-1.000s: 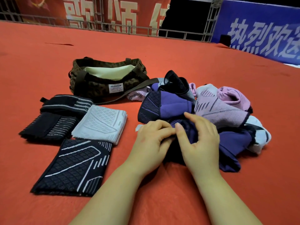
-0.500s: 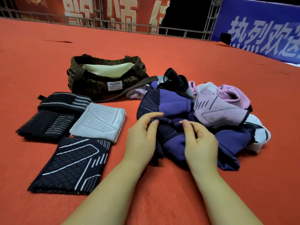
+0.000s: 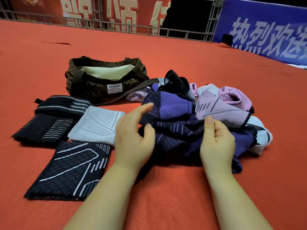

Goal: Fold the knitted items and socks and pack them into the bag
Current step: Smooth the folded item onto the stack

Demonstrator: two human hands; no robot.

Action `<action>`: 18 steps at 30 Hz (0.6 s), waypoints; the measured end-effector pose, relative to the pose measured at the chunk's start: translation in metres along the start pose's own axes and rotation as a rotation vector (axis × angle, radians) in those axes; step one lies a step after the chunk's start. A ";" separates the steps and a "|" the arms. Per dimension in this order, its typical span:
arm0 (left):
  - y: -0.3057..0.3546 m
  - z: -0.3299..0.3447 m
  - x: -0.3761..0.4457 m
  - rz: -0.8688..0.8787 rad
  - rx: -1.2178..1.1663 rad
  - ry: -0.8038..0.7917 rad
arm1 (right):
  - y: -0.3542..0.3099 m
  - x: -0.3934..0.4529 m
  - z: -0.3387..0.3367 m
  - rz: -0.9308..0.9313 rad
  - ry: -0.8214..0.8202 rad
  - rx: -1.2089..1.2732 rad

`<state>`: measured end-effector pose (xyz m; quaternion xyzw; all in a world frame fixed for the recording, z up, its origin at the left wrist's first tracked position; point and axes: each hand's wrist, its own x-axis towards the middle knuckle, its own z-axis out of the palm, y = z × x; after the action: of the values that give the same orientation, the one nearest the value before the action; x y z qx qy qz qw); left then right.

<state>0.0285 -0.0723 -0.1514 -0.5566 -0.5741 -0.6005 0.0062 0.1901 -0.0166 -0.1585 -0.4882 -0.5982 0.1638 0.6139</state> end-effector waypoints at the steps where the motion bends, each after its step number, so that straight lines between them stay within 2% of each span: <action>1: 0.005 0.000 -0.003 0.093 -0.019 -0.081 | 0.000 -0.001 0.002 -0.003 -0.016 0.009; 3: 0.010 0.003 -0.010 0.193 0.038 -0.325 | -0.001 -0.004 0.003 -0.007 -0.033 0.041; 5: 0.009 0.008 -0.014 0.170 0.161 -0.560 | -0.001 -0.005 0.004 0.003 -0.024 0.095; 7: 0.004 0.014 -0.016 0.122 0.248 -0.669 | -0.001 -0.004 0.004 0.018 -0.010 0.136; 10: 0.001 0.019 -0.015 0.024 0.176 -0.600 | -0.004 -0.007 0.006 -0.023 -0.013 0.176; 13: 0.000 0.019 -0.007 -0.270 -0.100 -0.410 | -0.010 -0.011 0.006 -0.261 0.028 0.098; 15: -0.002 0.018 -0.002 -0.471 -0.293 -0.355 | -0.011 -0.013 0.008 -0.389 0.007 0.023; 18: -0.002 0.018 0.002 -0.699 -0.562 -0.262 | -0.009 -0.017 0.014 -0.370 -0.094 -0.037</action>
<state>0.0383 -0.0581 -0.1566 -0.3811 -0.5381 -0.6234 -0.4202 0.1697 -0.0285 -0.1637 -0.3729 -0.7087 0.0596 0.5959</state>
